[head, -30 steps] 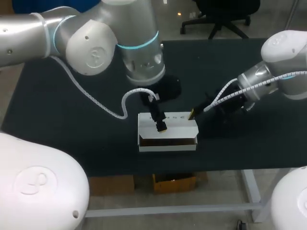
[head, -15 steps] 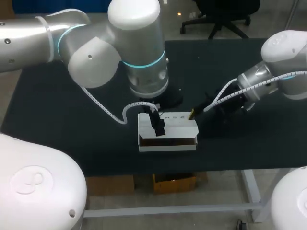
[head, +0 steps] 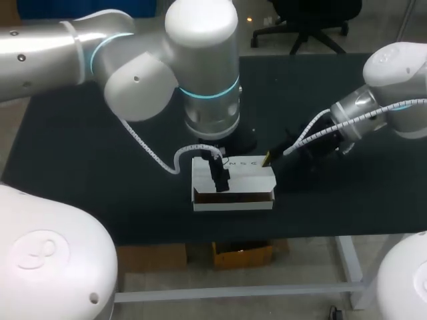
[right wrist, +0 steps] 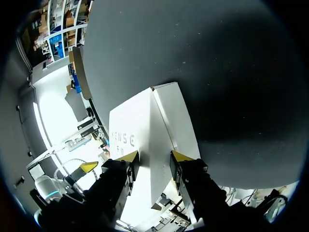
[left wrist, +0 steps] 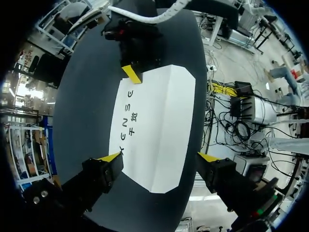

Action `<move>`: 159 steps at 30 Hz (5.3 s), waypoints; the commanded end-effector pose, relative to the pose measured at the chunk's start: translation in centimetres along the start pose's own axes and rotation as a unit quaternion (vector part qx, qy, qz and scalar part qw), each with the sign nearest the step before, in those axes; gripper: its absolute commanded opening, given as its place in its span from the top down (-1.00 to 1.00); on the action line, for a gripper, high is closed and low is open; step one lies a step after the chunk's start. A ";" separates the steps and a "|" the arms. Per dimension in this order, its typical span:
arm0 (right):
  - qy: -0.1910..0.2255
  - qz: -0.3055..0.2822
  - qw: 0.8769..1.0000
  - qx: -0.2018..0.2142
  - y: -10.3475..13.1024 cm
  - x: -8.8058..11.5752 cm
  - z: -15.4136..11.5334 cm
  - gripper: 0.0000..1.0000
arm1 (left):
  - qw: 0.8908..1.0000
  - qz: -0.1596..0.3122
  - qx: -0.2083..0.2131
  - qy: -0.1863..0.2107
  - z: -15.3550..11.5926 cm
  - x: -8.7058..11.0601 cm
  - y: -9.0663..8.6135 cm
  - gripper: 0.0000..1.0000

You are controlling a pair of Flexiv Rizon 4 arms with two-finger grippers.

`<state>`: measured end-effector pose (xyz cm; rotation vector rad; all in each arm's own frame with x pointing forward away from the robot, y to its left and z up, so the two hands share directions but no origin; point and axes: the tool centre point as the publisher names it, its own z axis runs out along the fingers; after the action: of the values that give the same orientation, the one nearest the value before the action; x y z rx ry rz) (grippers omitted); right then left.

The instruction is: Assemble the packaging by folding the flat box into shape, placing the metal phone stand inside, and closing the box properly

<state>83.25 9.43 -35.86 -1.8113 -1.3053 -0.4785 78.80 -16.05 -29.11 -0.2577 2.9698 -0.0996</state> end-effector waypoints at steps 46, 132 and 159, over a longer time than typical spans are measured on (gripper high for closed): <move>0.002 -0.001 1.000 0.002 0.1 -0.1 0.0 0.25 | 0.999 0.019 -0.004 -0.032 1.0 -1.6 0.2 -0.73; 0.002 -0.001 1.000 0.002 0.1 -0.1 0.0 0.26 | 0.999 0.014 0.013 -0.046 5.2 -2.8 0.2 -0.45; 0.002 -0.001 1.000 0.002 0.1 -0.1 0.0 0.26 | 0.989 0.037 0.011 -0.142 5.4 -2.4 -0.1 0.13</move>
<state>83.24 9.46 -35.87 -1.8109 -1.3052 -0.4786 82.57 -15.88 -33.97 -0.1428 2.7181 -0.0926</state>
